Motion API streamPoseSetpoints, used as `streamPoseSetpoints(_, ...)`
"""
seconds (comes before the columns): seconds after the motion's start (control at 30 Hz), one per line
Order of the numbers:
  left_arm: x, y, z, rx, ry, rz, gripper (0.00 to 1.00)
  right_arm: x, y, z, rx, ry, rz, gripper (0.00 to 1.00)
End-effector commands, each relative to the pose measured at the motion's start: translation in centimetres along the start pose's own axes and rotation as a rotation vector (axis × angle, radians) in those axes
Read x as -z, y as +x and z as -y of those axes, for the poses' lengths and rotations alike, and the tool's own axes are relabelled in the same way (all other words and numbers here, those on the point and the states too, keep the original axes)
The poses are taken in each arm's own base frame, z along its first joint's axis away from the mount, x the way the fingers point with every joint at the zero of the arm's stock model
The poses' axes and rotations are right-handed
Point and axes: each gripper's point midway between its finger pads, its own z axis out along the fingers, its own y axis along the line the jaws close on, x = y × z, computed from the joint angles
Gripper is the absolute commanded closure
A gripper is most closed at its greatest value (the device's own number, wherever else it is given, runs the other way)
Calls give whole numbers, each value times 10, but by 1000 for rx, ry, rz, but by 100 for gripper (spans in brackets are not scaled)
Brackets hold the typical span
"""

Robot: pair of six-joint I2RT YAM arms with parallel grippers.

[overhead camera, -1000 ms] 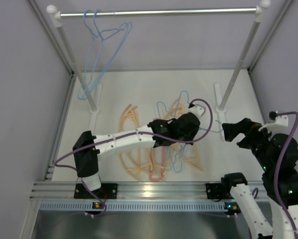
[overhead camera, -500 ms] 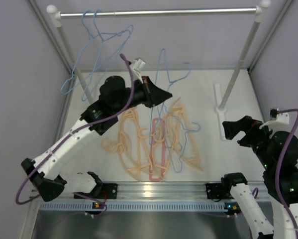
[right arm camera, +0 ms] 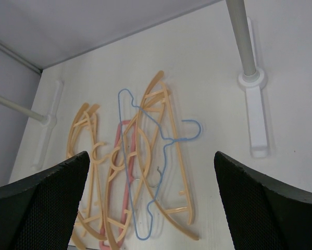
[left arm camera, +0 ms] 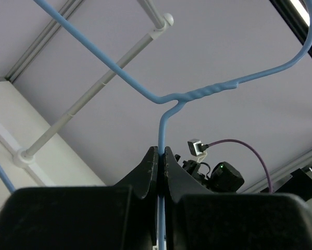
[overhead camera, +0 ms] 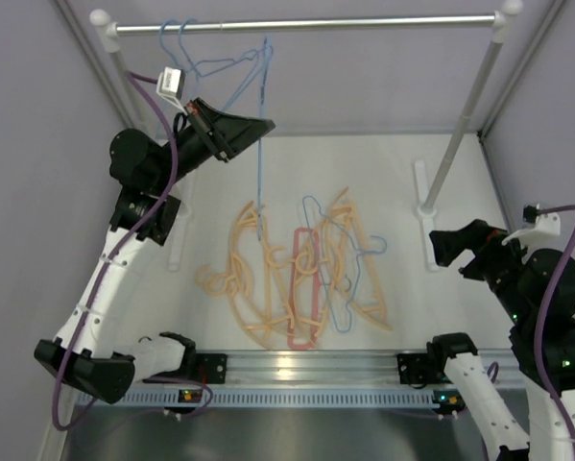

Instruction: Organize the hangers

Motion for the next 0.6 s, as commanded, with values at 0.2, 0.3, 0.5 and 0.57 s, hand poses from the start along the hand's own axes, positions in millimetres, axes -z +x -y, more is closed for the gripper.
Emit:
streamPoseSetpoints(0.2,14,-48,32,44,165,61,100,-3,-9,-4,0,-4,12,1)
streamPoseSetpoints(0.3,17,-59,29,71,180,73,100,-4,-9,-4,0,-2,9,1)
streamPoseSetpoints(0.5,24,-82,2,164,182,102,100,-7,-9,-3,4,1,2,0)
streamPoseSetpoints(0.57,27,-87,1,182,203,104,100,-7,-8,-3,6,0,1,1)
